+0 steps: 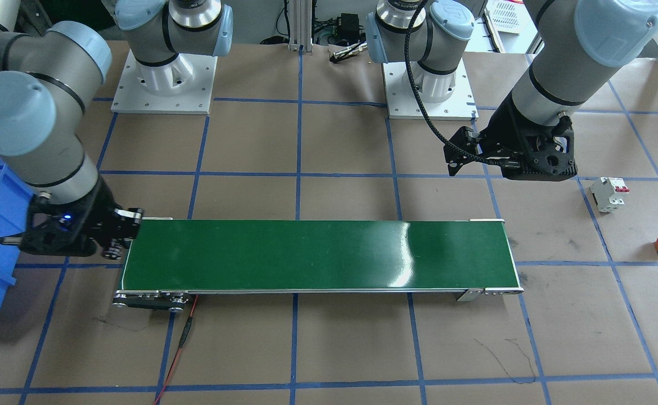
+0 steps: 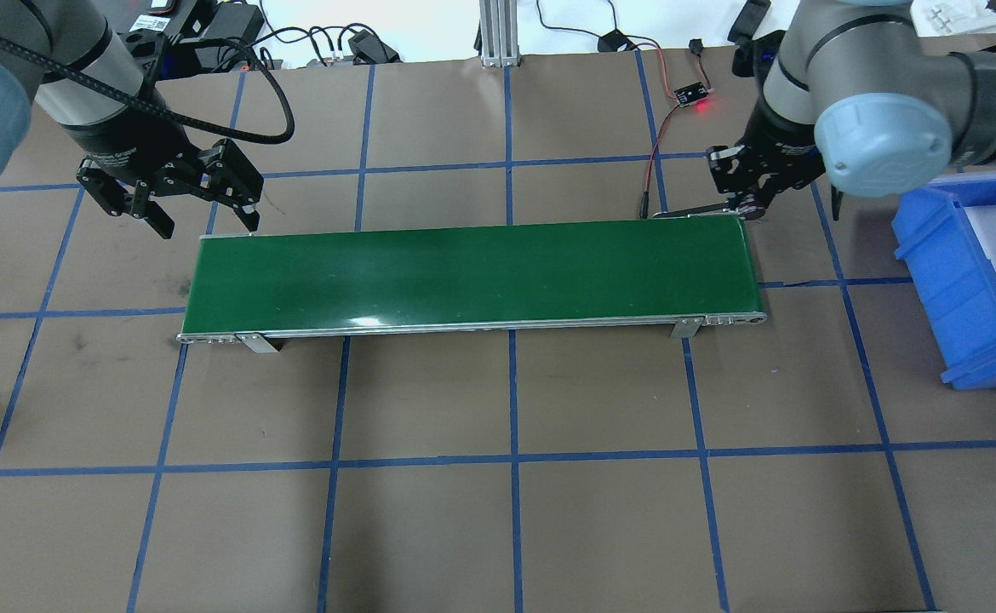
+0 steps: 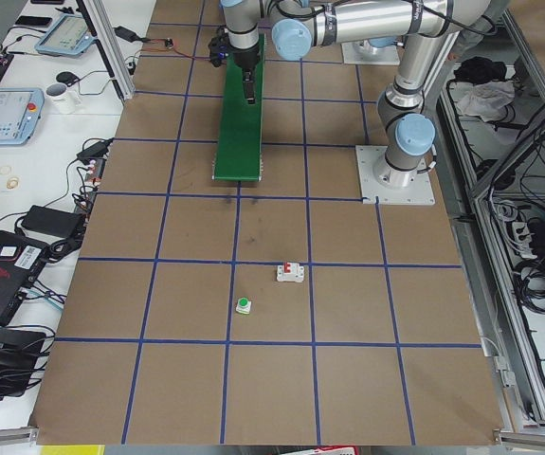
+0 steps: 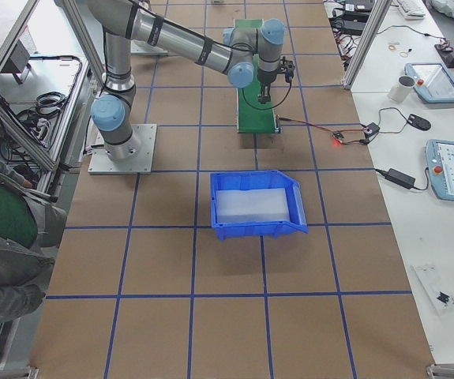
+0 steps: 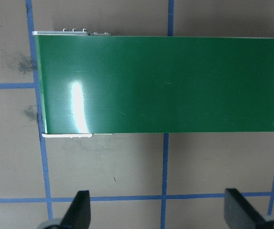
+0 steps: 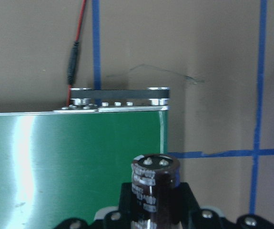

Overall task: Move capacitor from left to right
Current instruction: 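Lift the capacitor with the right gripper and carry it to the blue bin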

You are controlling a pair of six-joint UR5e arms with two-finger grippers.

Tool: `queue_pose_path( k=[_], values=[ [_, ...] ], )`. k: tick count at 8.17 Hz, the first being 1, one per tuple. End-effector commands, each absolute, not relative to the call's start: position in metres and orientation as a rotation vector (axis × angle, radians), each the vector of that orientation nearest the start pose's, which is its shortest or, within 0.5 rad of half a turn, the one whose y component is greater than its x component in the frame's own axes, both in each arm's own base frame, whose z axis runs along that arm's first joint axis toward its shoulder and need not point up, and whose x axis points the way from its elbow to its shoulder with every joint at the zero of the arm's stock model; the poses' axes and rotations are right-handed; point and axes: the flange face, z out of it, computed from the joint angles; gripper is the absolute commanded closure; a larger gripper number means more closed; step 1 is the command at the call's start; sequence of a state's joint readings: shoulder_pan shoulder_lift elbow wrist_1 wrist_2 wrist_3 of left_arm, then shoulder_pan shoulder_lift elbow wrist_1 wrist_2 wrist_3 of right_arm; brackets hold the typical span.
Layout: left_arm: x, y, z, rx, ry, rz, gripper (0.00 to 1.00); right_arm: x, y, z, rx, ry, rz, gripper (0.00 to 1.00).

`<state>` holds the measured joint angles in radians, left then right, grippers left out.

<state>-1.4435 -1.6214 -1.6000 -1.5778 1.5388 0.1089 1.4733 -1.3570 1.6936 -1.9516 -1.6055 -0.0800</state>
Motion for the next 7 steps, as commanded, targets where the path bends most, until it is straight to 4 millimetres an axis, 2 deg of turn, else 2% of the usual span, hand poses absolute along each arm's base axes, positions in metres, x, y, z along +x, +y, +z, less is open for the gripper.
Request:
queue_pose_path(
  k=[1,2,5,7],
  values=[
    [-0.071,-0.516,0.449,-0.031,3.179,0.128,0.00,-0.067,-0.568,0.368,-0.069,3.216,-0.012,1.00],
    [-0.071,-0.516,0.449,-0.031,3.179,0.128,0.00,-0.112,-0.562,0.369,-0.092,3.218,-0.003,1.00],
    [-0.072,-0.516,0.449,-0.032,3.182,0.127,0.00,-0.213,-0.532,0.372,-0.153,3.266,0.057,1.00],
    [-0.072,-0.516,0.449,-0.032,3.182,0.127,0.00,-0.272,-0.508,0.362,-0.215,3.241,0.088,1.00]
  ],
)
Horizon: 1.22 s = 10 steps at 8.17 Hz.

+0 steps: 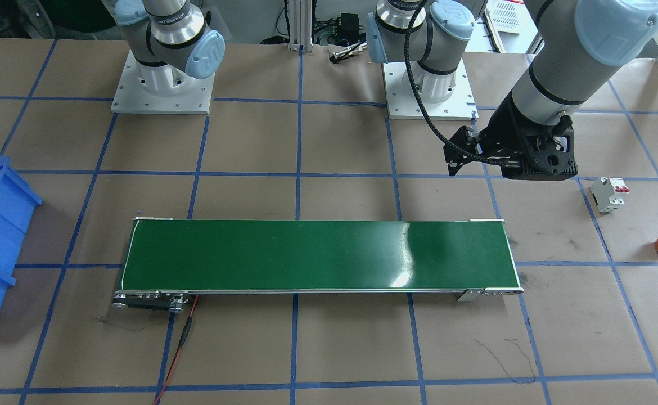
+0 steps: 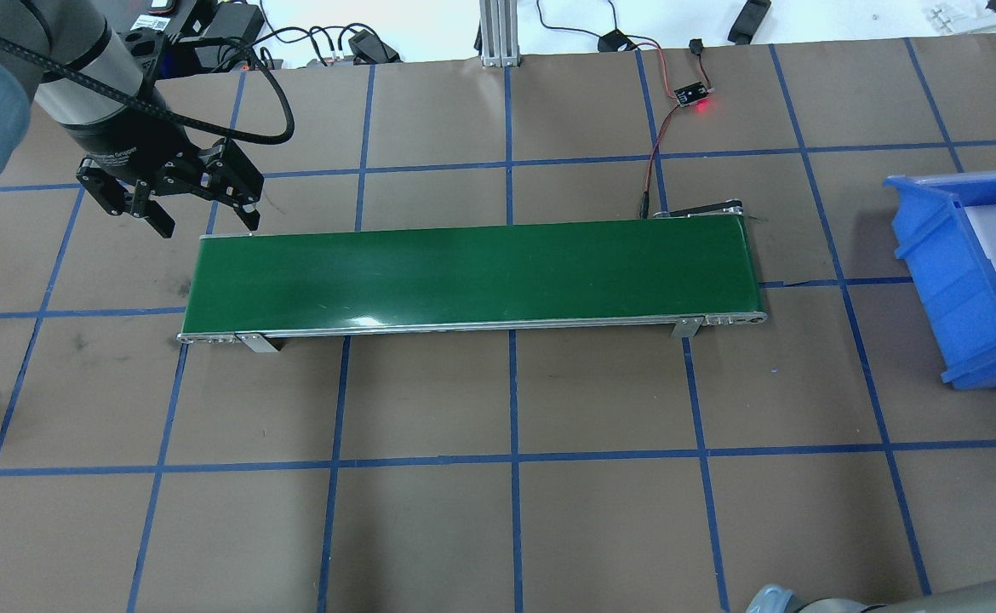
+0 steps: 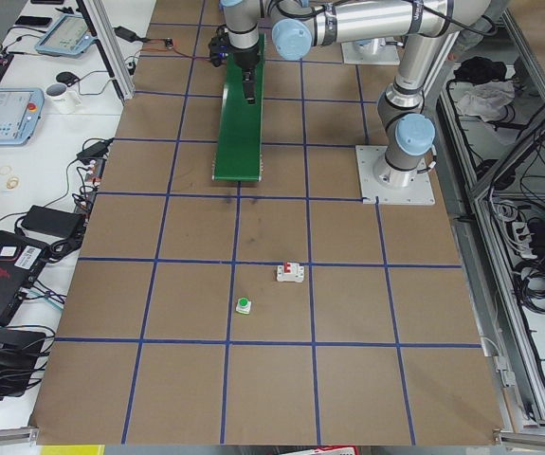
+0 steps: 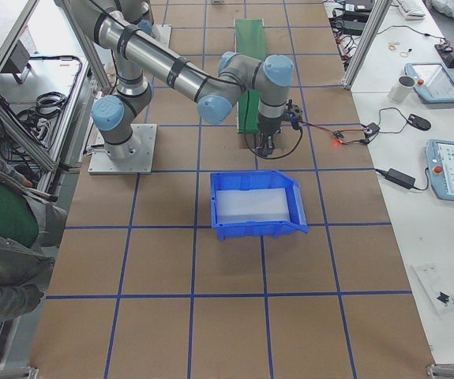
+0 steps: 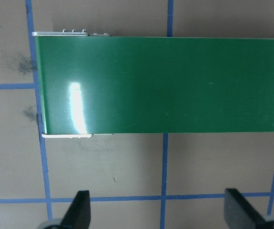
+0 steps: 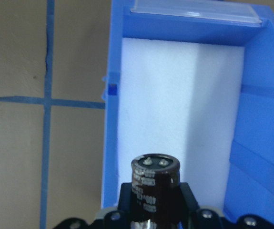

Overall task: Move capacitor from left to right
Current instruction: 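Lift the capacitor with the right gripper and carry it to the blue bin, then lower the capacitor onto the white foam and open the right gripper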

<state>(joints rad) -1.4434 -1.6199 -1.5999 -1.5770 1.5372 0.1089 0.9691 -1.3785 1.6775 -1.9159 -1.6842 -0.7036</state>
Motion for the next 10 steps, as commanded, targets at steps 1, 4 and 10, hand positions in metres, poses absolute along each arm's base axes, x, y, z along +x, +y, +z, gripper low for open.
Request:
queue_pose_path(
  k=[1,4,10],
  values=[
    [-0.072,-0.516,0.449,-0.032,3.182,0.127,0.00,-0.288,-0.507,0.341,-0.219,3.207,0.123,1.00],
    [-0.072,-0.516,0.449,-0.032,3.187,0.126,0.00,-0.298,-0.525,0.282,-0.210,3.121,0.087,1.00],
    [-0.072,-0.517,0.450,-0.032,3.187,0.122,0.00,-0.301,-0.541,0.221,-0.201,3.024,0.061,1.00]
  ],
)
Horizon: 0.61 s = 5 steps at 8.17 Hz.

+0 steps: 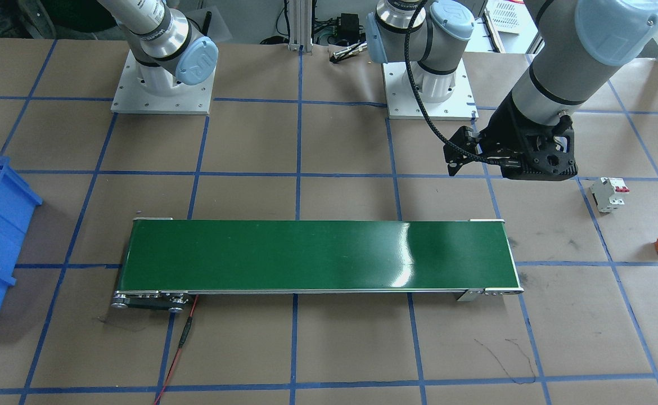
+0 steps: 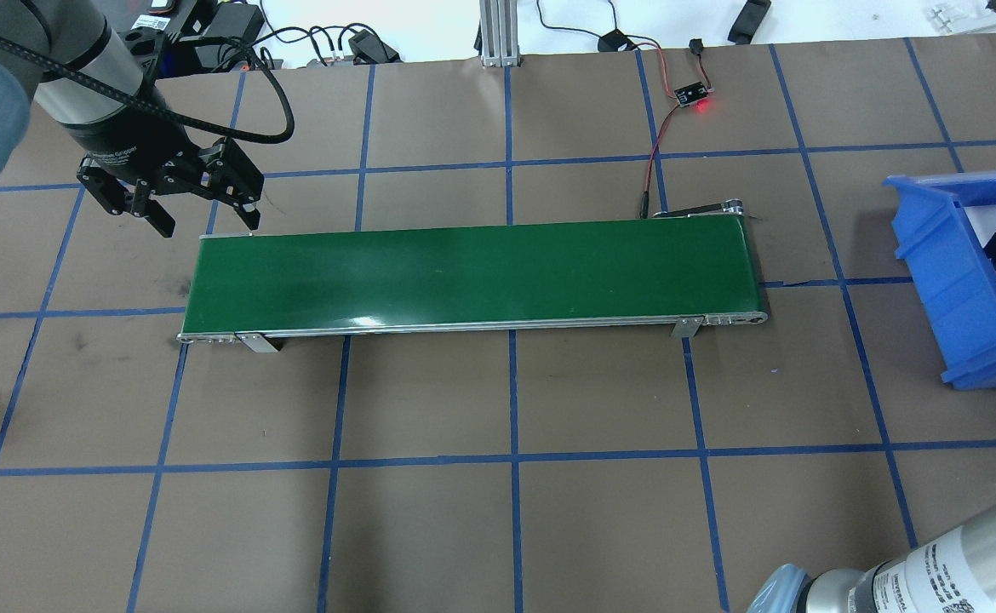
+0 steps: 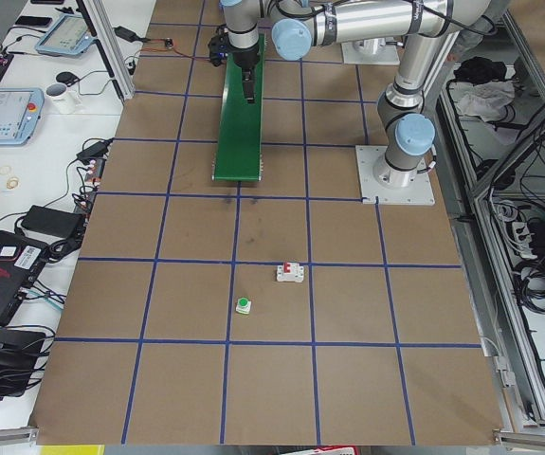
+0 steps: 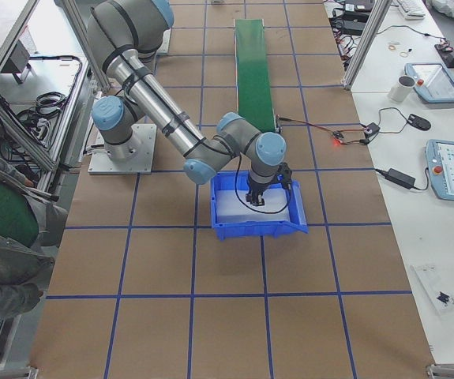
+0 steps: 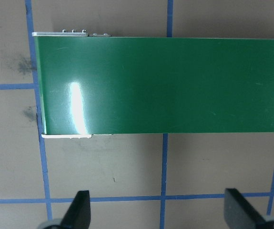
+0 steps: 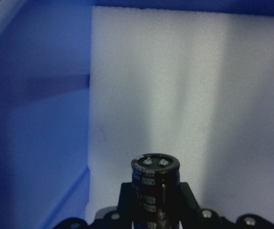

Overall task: Move capacitor from left to right
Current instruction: 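Lower the capacitor onto the white foam and open the right gripper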

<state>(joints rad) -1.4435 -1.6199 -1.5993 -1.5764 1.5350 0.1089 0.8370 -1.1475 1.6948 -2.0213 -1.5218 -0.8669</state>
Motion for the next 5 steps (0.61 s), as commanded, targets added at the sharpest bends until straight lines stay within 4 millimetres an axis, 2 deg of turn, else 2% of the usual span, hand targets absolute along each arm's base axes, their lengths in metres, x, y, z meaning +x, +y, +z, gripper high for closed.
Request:
queue_pose_path(
  k=[1,2,3,4,5],
  values=[
    [-0.072,-0.516,0.450,-0.032,3.187,0.124,0.00,-0.304,-0.542,0.212,-0.198,3.017,0.078,1.00],
    [-0.072,-0.516,0.450,-0.032,3.187,0.124,0.00,-0.303,-0.542,0.212,-0.190,3.016,0.075,1.00],
    [-0.071,-0.517,0.449,-0.037,3.189,0.126,0.00,-0.304,-0.543,0.212,-0.191,3.021,0.062,0.91],
    [-0.071,-0.517,0.450,-0.037,3.188,0.121,0.00,-0.306,-0.545,0.216,-0.190,3.040,0.028,0.62],
    [-0.069,-0.517,0.450,-0.042,3.188,0.123,0.00,-0.306,-0.546,0.222,-0.192,3.052,0.010,0.43]
  ],
)
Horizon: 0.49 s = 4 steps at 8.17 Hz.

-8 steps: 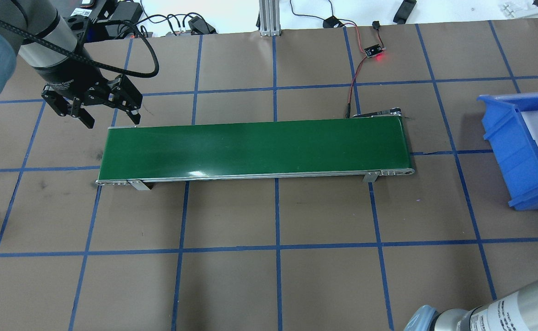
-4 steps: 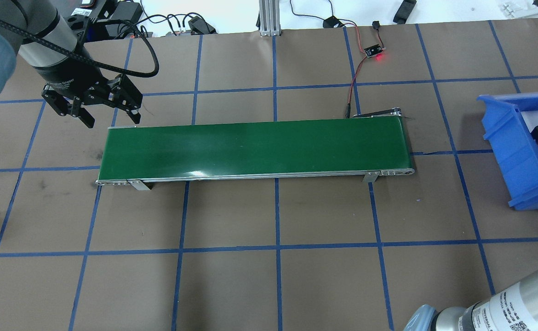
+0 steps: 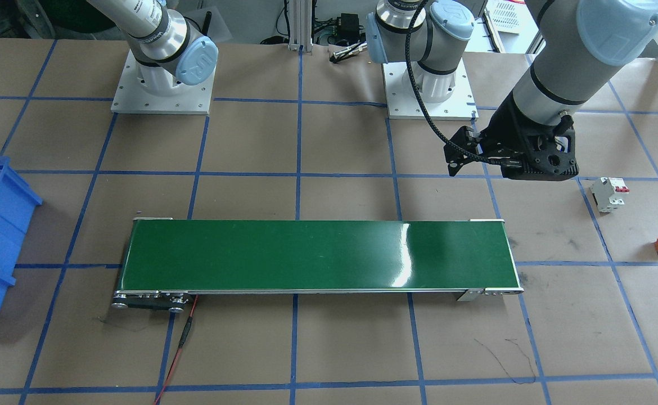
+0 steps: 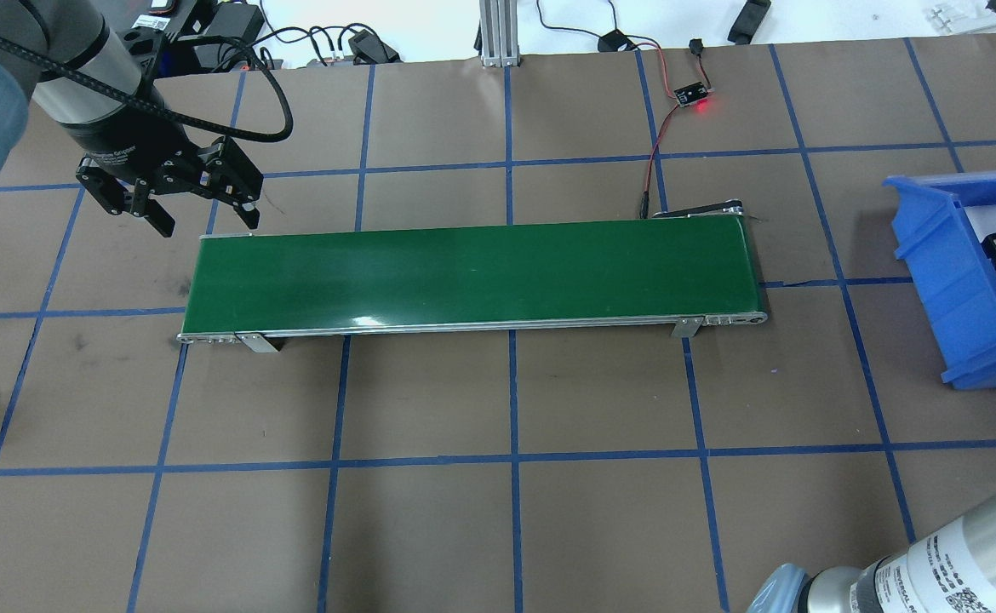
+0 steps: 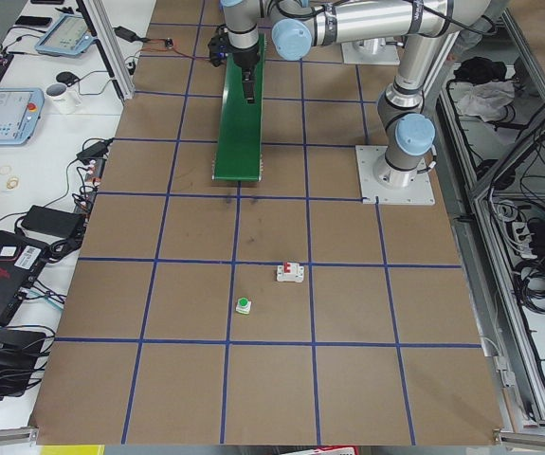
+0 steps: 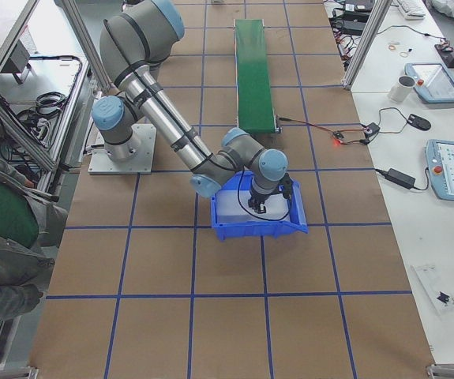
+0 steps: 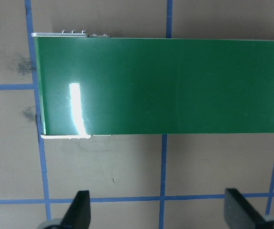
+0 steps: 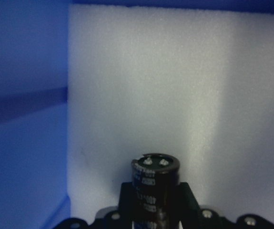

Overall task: Move capacitor from left to right
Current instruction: 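Lower the capacitor onto the white foam and open the right gripper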

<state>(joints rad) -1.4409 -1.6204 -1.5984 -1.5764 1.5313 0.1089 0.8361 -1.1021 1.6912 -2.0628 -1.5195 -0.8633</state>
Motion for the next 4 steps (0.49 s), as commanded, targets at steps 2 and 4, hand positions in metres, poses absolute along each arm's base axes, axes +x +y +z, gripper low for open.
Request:
queue_pose_path(
  k=[2,4],
  values=[
    [-0.069,-0.517,0.449,-0.039,3.189,0.123,0.00,-0.305,-0.545,0.236,-0.175,3.066,-0.019,0.07],
    [-0.069,-0.517,0.449,-0.039,3.187,0.124,0.00,-0.301,-0.542,0.282,-0.175,3.118,-0.120,0.00]
  ],
)
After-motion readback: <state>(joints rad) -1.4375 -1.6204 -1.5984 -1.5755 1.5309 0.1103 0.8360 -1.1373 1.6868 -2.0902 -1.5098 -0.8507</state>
